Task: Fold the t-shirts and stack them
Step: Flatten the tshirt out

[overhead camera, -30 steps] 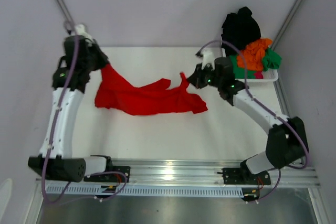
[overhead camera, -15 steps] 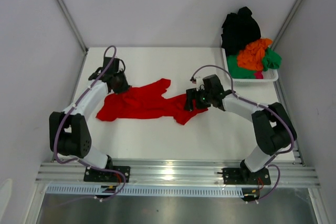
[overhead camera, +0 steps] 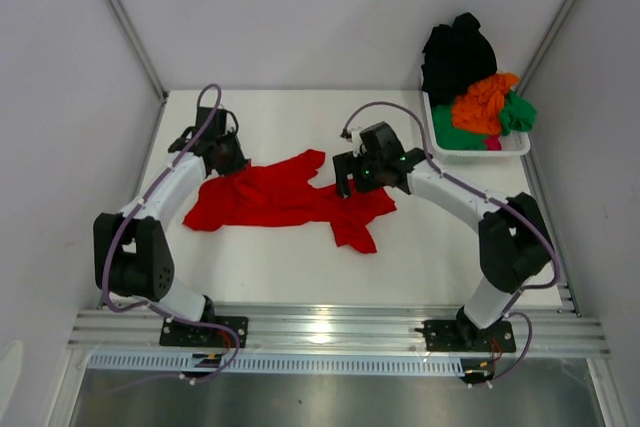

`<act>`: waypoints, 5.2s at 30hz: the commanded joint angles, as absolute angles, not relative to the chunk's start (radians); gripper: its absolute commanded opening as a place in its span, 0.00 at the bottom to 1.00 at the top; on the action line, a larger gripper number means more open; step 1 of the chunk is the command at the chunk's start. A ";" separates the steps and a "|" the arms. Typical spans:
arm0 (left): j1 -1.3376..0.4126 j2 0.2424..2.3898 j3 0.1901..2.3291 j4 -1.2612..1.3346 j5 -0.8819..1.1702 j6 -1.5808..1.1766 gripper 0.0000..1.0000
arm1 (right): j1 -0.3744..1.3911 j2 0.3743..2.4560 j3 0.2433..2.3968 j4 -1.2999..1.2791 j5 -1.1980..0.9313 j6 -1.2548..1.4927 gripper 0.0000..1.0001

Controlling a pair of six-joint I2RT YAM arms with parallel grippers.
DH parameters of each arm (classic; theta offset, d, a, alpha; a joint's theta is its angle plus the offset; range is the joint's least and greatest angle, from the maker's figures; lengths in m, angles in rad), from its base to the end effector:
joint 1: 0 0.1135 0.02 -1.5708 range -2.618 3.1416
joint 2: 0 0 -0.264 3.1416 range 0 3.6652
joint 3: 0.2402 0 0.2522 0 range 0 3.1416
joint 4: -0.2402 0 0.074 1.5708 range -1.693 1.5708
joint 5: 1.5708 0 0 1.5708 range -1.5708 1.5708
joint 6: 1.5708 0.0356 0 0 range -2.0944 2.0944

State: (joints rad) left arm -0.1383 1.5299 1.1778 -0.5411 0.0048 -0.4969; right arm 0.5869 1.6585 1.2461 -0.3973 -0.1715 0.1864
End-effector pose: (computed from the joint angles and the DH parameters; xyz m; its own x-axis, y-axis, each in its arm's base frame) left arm 0.3254 -0.0455 0.2637 -0.7455 -0.3775 -0.5493 -0.2440 0.9215 -0.3021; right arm 0.3021 0.2082 0.2543 -0.7118 -0.2541 -0.6549 -0.5208 0.8165 0.2492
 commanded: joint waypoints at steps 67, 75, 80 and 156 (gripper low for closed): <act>-0.031 1.443 1.333 -0.540 0.135 -0.465 0.01 | 0.566 1.388 0.988 -0.383 -0.133 0.345 0.00; 0.146 1.393 1.859 -0.610 0.114 -0.479 0.01 | 0.253 1.471 1.670 -0.334 -0.239 0.172 0.00; 0.167 1.410 2.124 -0.650 -0.084 -0.472 0.01 | 0.222 1.635 2.104 -0.316 -0.207 0.083 0.00; 0.218 1.379 2.668 -0.601 0.071 -0.348 0.01 | 0.417 1.492 2.210 -0.258 0.054 -0.221 0.00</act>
